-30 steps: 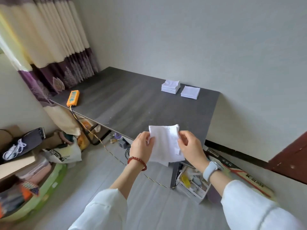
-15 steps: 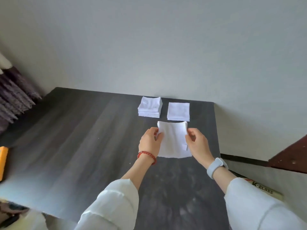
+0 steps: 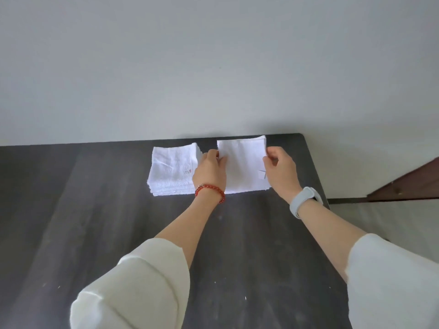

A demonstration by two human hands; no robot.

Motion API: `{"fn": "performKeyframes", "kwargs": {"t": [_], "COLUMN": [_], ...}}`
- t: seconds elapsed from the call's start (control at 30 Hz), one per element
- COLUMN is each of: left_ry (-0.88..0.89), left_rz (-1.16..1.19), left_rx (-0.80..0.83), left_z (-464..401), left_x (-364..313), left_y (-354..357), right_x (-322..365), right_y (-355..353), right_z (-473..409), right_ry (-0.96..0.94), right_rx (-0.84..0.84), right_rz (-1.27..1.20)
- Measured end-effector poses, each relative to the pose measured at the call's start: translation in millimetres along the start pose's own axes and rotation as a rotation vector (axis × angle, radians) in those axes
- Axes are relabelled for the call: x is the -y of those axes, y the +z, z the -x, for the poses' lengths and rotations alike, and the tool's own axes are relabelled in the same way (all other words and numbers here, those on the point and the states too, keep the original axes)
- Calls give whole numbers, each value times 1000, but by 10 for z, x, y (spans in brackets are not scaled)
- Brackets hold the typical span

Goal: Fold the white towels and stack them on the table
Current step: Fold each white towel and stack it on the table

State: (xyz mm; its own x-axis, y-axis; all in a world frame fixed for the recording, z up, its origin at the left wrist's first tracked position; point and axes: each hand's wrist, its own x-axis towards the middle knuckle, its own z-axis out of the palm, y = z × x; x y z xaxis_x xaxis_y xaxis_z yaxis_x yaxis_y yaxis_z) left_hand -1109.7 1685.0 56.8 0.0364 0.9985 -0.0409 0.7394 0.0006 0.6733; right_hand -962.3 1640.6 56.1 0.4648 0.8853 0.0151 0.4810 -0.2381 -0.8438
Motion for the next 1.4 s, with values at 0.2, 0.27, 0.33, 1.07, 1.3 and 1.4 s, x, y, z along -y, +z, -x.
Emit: {"fn": "performKeyframes", "kwargs": {"t": [0.2, 0.27, 0.33, 1.07, 1.3, 1.4], "left_ry": [-6, 4, 48, 401, 713, 834], "left_rz": [-177, -239, -271, -307, 174, 307], "left_rx": [127, 167, 129, 48, -143, -118], "left_z": [-257, -286, -282, 122, 1679, 2745], "left_x": [112, 146, 194, -379, -1696, -2312], "left_y": [222, 304, 358, 56, -119, -52], "right_x": [-245, -313, -317, -161, -119, -264], "right_y": [248, 309, 345, -423, -2367, -3368], "right_z": [-269, -306, -278, 173, 1416, 2336], "right_ry": [67, 114, 113, -263, -336, -302], "right_rx": [49, 101, 59, 49, -283, -440], "right_rz": [79, 176, 310, 405, 442, 460]}}
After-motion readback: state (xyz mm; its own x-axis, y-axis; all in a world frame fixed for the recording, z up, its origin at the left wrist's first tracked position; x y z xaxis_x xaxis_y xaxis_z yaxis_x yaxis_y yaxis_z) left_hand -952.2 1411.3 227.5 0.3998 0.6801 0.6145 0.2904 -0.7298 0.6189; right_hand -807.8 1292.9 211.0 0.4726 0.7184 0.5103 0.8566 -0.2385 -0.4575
